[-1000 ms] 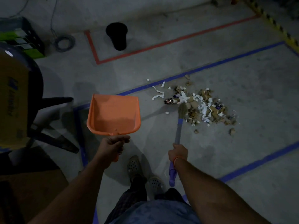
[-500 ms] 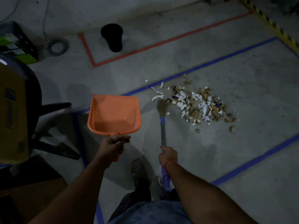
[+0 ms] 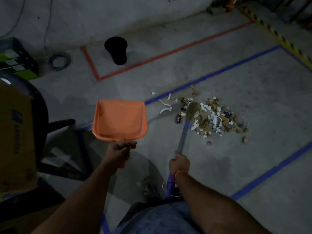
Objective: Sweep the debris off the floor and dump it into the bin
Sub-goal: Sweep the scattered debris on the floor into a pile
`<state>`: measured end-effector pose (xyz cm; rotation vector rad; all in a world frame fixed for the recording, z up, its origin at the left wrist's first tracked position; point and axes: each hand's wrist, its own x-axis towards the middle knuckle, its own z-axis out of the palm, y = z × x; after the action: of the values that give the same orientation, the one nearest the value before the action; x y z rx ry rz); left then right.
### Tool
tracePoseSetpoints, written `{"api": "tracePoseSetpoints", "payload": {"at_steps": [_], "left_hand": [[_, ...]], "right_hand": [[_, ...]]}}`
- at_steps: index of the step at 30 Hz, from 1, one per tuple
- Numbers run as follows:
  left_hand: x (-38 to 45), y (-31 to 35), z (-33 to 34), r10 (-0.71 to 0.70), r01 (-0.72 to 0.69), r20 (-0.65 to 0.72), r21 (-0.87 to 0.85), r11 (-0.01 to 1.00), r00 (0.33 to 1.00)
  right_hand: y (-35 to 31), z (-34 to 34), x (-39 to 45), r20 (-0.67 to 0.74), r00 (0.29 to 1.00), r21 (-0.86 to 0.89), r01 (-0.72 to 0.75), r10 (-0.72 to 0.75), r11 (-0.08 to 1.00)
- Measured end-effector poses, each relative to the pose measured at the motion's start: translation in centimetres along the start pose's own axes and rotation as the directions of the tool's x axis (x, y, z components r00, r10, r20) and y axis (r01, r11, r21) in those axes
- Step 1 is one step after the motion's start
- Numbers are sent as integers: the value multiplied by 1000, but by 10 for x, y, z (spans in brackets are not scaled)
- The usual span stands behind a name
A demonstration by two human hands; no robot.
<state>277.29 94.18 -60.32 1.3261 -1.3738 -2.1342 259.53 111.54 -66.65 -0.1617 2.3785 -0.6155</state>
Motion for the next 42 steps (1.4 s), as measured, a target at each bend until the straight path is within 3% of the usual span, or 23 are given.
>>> {"api": "tracePoseSetpoints", "payload": {"at_steps": [6,10,16,26,34,42], "left_hand": [[25,16,-15,47,-46,33,-11,999,998],[39,33,-17,11,-11,-2,18,1000,1000],[68,66,-14,0,3,-29,83,997,1000],[119,101,5,-36,43,-52,137,990,998],[157,128,21,-54,47,46,144,988,997],[203,154,-15,-36,16,84,226,974,996]], "right_hand": [[-42,6,13,57,995,-41,87,-85,995],[-65,14,27,209,968,-118,166,-139,979],[-89,22,64,338,937,-168,149,-85,975],[-121,8,101,126,985,97,-128,115,987],[-166,4,113,19,996,178,-87,85,980],[-223,30,124,70,997,184,-28,15,983]]}}
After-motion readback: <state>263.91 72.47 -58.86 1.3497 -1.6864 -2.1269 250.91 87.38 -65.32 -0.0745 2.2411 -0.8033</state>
